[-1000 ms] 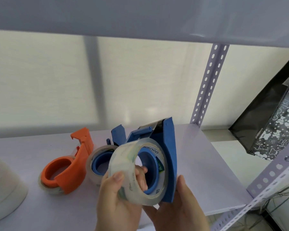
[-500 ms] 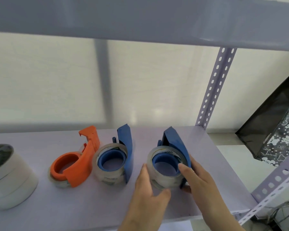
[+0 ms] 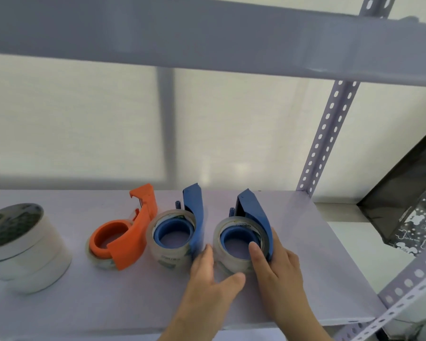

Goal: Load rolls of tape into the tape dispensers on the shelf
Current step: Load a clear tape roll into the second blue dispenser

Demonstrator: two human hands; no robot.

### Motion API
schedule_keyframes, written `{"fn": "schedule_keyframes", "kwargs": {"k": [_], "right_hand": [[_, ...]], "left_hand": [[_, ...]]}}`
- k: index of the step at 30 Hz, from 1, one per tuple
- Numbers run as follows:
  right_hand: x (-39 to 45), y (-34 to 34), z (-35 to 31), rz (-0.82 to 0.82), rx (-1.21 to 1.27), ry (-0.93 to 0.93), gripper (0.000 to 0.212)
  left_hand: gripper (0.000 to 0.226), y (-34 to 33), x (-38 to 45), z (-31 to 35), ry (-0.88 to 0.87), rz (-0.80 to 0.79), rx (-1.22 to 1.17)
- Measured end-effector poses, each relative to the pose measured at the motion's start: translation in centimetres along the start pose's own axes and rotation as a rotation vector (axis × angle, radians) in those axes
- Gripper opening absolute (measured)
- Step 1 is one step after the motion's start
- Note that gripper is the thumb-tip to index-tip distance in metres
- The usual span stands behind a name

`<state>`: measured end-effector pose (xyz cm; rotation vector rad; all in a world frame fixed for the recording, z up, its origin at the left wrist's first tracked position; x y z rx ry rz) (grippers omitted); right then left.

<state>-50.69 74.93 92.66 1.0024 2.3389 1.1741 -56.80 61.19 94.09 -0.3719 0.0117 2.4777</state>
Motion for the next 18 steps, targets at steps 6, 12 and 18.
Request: {"fn": "schedule_keyframes", "kwargs": {"k": [6, 12, 18], "right_hand": [[0.9, 0.0, 0.5, -0.019, -0.036, 0.002, 0.076], [0.8, 0.8, 1.0, -0.052, 0.062, -0.053, 0.089], [0.5, 1.4, 0.4, -0.049, 0.135, -0.010, 0.031]], "left_hand": [[0.081, 2.4, -3.2, 5.7, -0.357, -0.036, 0.319], [0.083, 6.6, -3.0, 11.0, -0.500, 0.152, 0.935], [0.094, 8.6, -4.7, 12.5, -0.689, 0.496, 1.220]]}}
Point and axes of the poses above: each hand's wrist, its own x-axis towards the middle knuckle, its own y-axis out of the back of the hand, z = x × y, the point moved 4 cm from there along x, towards the middle knuckle, and after that the axes turned 13 degrees about -x, right-handed, at the moved point
